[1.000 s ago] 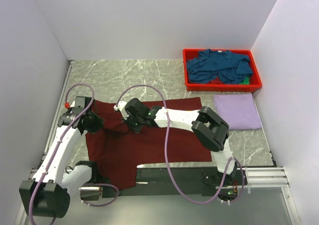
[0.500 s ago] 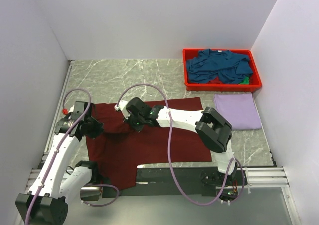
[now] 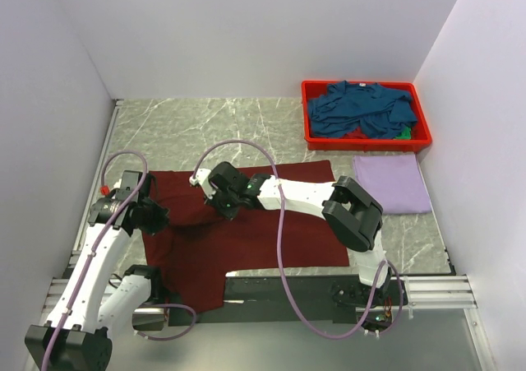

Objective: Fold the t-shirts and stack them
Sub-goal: Fold the tshirt

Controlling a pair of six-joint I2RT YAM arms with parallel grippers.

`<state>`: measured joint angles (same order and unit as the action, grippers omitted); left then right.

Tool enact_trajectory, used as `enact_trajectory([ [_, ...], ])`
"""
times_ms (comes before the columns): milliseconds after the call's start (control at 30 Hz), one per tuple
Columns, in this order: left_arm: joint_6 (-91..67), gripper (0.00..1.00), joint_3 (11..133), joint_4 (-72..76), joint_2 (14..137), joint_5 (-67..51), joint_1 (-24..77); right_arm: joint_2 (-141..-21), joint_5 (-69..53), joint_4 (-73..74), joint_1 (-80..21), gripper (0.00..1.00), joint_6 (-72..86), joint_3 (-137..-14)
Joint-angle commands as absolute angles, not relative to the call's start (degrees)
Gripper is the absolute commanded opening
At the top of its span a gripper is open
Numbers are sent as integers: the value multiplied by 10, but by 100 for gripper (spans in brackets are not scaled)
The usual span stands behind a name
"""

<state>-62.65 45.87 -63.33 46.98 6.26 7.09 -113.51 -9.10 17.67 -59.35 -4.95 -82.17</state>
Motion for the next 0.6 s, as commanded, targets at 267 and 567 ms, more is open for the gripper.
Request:
enact_trajectory([
  [267, -601, 3, 414, -608, 476, 40, 73, -1130, -81, 221, -592, 0, -83, -840],
  [567, -615, 27, 428, -601, 448, 45, 73, -1096, -127, 258, -563, 44, -50, -852],
])
